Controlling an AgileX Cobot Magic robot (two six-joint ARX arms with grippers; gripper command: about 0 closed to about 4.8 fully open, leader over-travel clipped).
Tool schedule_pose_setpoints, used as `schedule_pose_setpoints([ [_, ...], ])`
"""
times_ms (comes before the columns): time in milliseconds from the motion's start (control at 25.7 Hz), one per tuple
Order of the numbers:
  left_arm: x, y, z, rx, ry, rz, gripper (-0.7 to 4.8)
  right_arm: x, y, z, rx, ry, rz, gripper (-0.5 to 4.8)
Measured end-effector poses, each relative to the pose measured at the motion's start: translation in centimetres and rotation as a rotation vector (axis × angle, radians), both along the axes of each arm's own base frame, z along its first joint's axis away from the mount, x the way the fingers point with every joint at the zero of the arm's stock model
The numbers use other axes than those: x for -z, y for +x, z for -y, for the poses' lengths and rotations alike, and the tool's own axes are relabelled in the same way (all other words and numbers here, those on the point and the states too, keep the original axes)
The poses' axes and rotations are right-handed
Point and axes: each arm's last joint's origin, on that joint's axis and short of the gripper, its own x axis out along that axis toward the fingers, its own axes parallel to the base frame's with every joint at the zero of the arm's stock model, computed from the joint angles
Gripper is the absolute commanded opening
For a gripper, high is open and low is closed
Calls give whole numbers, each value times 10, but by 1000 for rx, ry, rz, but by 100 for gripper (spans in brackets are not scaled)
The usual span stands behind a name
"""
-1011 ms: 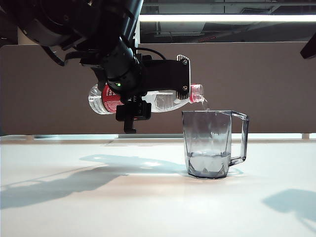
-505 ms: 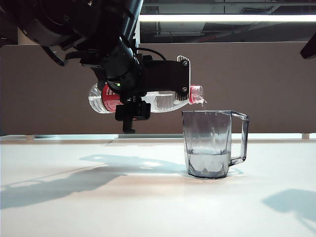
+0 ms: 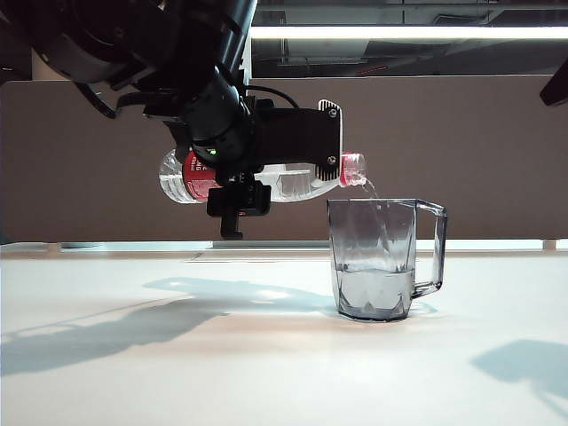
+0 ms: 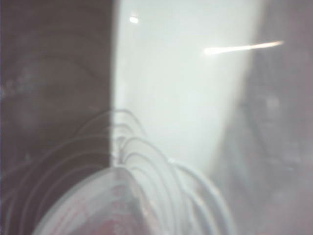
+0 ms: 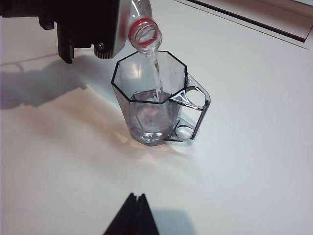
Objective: Pick up the mineral water bottle with the left hand on the table and pour water into the mug until it's half full.
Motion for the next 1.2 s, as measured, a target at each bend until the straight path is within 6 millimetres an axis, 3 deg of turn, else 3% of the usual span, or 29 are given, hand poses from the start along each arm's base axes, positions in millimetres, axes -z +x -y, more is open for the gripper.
schedule_pose_setpoints([
  [1205,0,0,0,6,20,8,268,0,0,0,0,0,0,-5],
])
